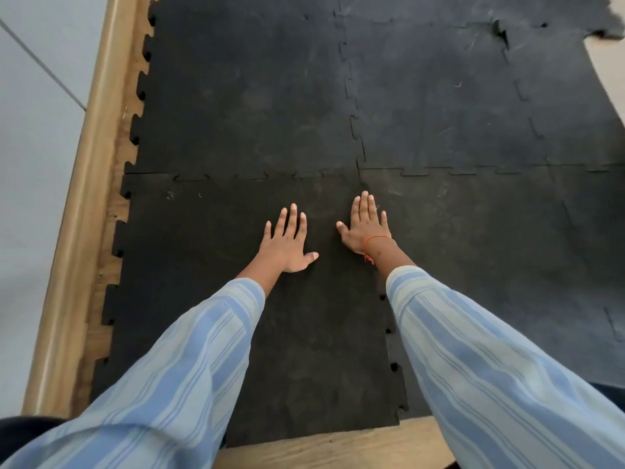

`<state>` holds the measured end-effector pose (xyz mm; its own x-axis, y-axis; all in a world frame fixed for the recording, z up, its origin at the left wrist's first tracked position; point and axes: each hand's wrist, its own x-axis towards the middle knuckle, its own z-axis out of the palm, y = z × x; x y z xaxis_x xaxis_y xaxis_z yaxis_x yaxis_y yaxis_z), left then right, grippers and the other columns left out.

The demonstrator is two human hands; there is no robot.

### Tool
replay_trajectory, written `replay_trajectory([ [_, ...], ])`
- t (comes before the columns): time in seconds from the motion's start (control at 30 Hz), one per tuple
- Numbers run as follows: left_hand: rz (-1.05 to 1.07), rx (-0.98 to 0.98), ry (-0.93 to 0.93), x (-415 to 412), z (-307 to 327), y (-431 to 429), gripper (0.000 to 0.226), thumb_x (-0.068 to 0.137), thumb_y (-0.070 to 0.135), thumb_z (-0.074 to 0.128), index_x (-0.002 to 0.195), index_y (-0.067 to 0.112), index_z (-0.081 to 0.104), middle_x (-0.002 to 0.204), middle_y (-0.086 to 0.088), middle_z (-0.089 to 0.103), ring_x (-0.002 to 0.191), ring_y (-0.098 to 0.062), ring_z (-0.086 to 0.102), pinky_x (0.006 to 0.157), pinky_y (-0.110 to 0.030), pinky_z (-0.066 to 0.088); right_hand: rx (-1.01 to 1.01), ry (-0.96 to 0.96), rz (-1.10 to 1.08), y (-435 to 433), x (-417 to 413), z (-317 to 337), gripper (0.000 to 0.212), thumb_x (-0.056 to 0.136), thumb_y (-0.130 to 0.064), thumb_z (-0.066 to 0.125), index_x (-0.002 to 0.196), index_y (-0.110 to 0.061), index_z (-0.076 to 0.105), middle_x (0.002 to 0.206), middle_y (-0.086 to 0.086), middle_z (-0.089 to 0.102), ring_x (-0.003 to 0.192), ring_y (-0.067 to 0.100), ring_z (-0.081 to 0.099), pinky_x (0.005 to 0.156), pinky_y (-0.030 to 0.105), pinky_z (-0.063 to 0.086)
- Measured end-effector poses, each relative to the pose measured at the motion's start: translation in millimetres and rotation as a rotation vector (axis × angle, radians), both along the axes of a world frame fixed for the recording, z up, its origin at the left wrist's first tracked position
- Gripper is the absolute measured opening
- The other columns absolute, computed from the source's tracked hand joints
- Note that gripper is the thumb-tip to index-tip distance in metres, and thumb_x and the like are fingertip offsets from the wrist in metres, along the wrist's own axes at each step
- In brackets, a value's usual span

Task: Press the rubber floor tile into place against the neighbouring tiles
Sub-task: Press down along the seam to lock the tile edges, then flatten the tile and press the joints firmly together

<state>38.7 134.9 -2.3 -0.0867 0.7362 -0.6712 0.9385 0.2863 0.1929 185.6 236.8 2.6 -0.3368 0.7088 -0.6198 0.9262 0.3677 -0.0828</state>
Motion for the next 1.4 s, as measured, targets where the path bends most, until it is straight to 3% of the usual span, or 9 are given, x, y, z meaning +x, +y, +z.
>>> replay_trajectory([
  [0.13,0.014,0.002,-0.013,-2,0,0,0.091,0.094,0.058,0.036,0.149,0.016,-0.023,0.154,-0.006,-0.037,0.144,-0.026,-0.027,0.117,-0.05,-0.008,0.023,0.066,-0.019,-3,5,1,0.074,0.099,-0.048,0.022,0.15,-0.009,-0.015,0.158,0.007,-0.026,0.146,0.02,-0.022,0.118,0.045,-0.009],
  [0.27,0.013,-0.003,-0.025,-4,-1,0,0.092,0.094,0.058,0.037,0.148,0.017,-0.024,0.153,-0.005,-0.038,0.143,-0.025,-0.029,0.116,-0.05,-0.009,0.169,0.136,-0.1,-29,15,-10,0.075,0.099,-0.047,0.023,0.15,-0.004,-0.011,0.159,0.011,-0.021,0.148,0.023,-0.015,0.12,0.044,-0.004],
  [0.6,-0.03,0.092,0.015,-5,0,-7,0.093,0.093,0.057,0.042,0.151,0.012,-0.015,0.158,-0.008,-0.027,0.147,-0.025,-0.018,0.119,-0.048,0.002,-0.045,0.121,-0.047,-6,27,3,0.081,0.097,-0.053,0.032,0.151,-0.009,-0.009,0.158,0.004,-0.026,0.149,0.019,-0.011,0.119,0.05,-0.001],
  [1.0,-0.041,-0.022,0.002,-6,2,1,0.095,0.094,0.055,0.042,0.149,0.013,-0.021,0.154,-0.007,-0.035,0.145,-0.026,-0.024,0.119,-0.048,-0.001,-0.004,0.038,0.021,7,26,4,0.092,0.09,-0.069,0.024,0.15,-0.011,-0.014,0.159,0.003,-0.023,0.147,0.018,-0.017,0.12,0.049,-0.004],
  [1.23,-0.037,-0.006,0.003,-5,5,-4,0.094,0.093,0.055,0.042,0.15,0.014,-0.02,0.155,-0.007,-0.034,0.146,-0.025,-0.023,0.119,-0.047,-0.001,0.067,0.072,-0.098,-73,40,-12,0.094,0.088,-0.071,0.017,0.149,-0.007,-0.014,0.159,0.008,-0.023,0.146,0.018,-0.023,0.119,0.046,-0.007],
  [1.4,-0.03,-0.023,-0.014,-6,2,-2,0.094,0.094,0.055,0.042,0.149,0.015,-0.022,0.154,-0.006,-0.035,0.145,-0.025,-0.026,0.119,-0.047,-0.003,0.058,0.088,-0.112,-77,43,-17,0.102,0.084,-0.075,0.02,0.148,-0.005,-0.018,0.158,0.009,-0.026,0.145,0.021,-0.025,0.118,0.046,-0.01],
])
